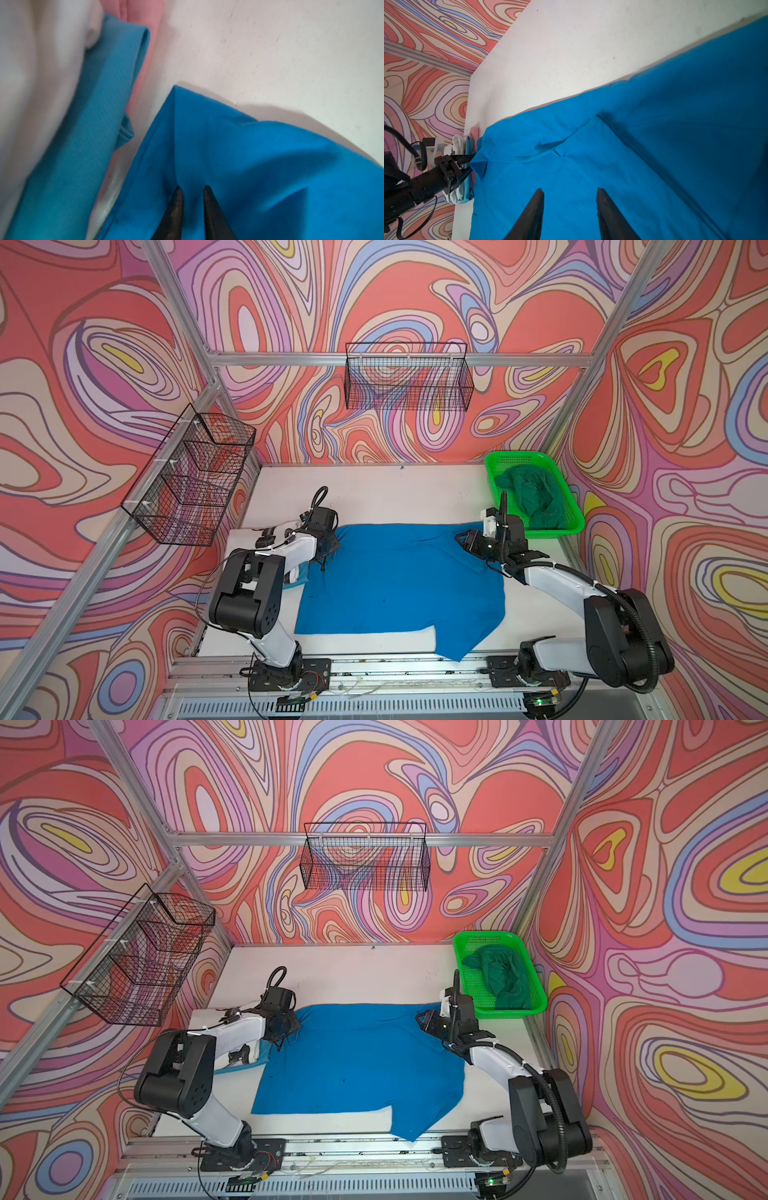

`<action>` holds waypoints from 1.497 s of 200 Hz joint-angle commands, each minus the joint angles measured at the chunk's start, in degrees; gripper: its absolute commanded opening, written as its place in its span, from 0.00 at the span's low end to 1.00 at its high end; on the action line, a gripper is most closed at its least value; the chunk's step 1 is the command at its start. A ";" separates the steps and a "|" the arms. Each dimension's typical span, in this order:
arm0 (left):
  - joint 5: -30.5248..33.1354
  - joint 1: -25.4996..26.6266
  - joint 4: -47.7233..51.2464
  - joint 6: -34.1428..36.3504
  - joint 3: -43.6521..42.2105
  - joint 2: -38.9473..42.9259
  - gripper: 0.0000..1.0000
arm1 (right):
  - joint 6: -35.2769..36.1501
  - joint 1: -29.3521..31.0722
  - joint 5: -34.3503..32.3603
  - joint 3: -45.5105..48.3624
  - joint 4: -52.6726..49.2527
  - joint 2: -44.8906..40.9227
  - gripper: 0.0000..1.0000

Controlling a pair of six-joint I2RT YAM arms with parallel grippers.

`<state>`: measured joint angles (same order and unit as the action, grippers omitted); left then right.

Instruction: Fold and stack the t-shirts

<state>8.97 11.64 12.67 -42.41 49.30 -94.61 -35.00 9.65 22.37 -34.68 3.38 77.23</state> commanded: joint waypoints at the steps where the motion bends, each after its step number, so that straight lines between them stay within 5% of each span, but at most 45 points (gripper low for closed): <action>1: -0.32 -0.22 0.52 0.31 0.80 -1.24 0.13 | 0.46 -0.23 0.43 0.14 0.46 -0.47 0.44; 31: 0.07 -0.38 0.59 0.66 1.09 -0.47 0.00 | 0.45 -0.24 0.34 0.13 0.30 -0.54 0.44; 245: -6.06 -6.54 1.97 16.77 23.57 -2.86 0.00 | 0.46 -0.22 -1.17 1.10 0.38 1.25 0.44; 299: -8.83 -6.54 0.35 15.03 16.99 -1.39 0.02 | -0.01 -0.24 -0.67 1.27 1.01 2.39 0.44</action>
<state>1.37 5.52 13.80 -26.61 70.13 -96.42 -35.03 9.65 21.89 -34.39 3.49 78.61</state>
